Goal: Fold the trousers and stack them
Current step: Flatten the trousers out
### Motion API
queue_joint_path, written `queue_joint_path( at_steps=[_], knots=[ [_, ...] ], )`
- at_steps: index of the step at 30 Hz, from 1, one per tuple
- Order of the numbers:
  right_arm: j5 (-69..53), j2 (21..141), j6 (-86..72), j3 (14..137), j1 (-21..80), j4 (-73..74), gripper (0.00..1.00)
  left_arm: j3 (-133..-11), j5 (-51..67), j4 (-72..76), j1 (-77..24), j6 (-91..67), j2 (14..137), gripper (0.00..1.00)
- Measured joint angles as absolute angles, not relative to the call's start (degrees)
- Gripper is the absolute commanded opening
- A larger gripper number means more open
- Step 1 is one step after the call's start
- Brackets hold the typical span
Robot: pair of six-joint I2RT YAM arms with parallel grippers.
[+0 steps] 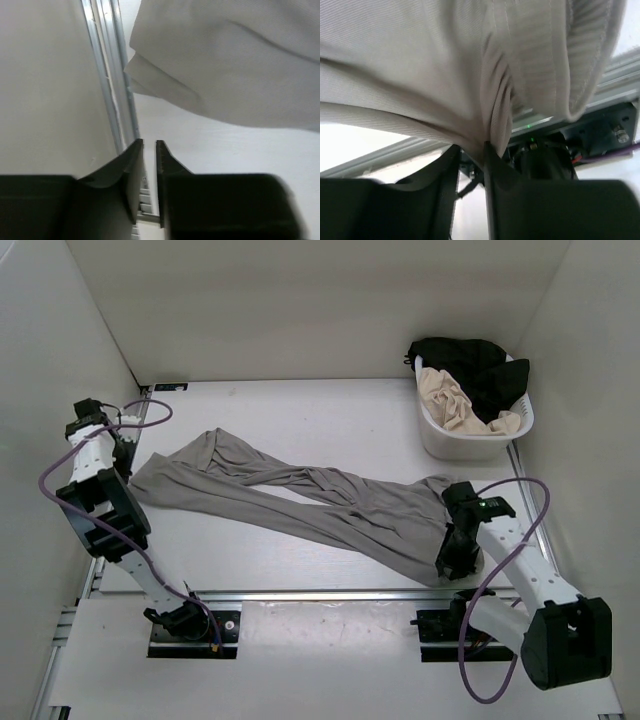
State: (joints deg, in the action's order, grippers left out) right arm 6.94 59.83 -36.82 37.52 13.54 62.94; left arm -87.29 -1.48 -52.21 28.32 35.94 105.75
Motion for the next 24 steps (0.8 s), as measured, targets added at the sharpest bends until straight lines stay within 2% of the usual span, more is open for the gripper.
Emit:
queue_joint_path(
  at_steps=[1, 2, 3, 5, 6, 9, 12, 15, 24],
  knots=[
    [6.9, 59.4, -36.6, 38.1, 13.6, 63.8, 0.52, -87.6, -1.4, -52.4, 28.2, 35.8, 106.3, 0.35],
    [7.0, 59.0, -36.0, 39.4, 13.6, 64.8, 0.6, -88.2, -1.3, -52.6, 28.0, 35.6, 106.9, 0.41],
    [7.3, 58.9, -35.5, 41.3, 13.6, 65.3, 0.66, -88.9, -1.3, -52.8, 27.8, 35.3, 107.8, 0.53],
    [8.2, 59.8, -34.9, 47.1, 13.6, 66.3, 0.78, -90.3, -0.9, -52.8, 27.2, 34.7, 109.9, 0.64],
    [9.0, 60.9, -34.5, 50.9, 13.5, 66.0, 0.78, -91.1, -0.6, -52.8, 26.9, 34.3, 111.1, 0.7],
    [10.3, 65.1, -34.0, 59.0, 11.9, 63.0, 0.75, -93.4, 0.6, -52.9, 26.0, 33.4, 114.5, 0.75],
    [10.0, 70.5, -34.0, 60.1, 10.4, 58.5, 0.68, -95.0, 2.4, -53.0, 25.0, 32.1, 117.6, 0.8],
    [7.3, 76.1, -33.6, 58.0, 11.0, 53.2, 0.66, -95.9, 3.3, -52.5, 23.6, 30.9, 119.6, 0.82],
    [6.5, 84.8, -25.6, 59.5, 29.5, 45.6, 0.66, -102.8, 8.4, -50.2, 22.1, 27.5, 125.8, 0.84]
  ],
)
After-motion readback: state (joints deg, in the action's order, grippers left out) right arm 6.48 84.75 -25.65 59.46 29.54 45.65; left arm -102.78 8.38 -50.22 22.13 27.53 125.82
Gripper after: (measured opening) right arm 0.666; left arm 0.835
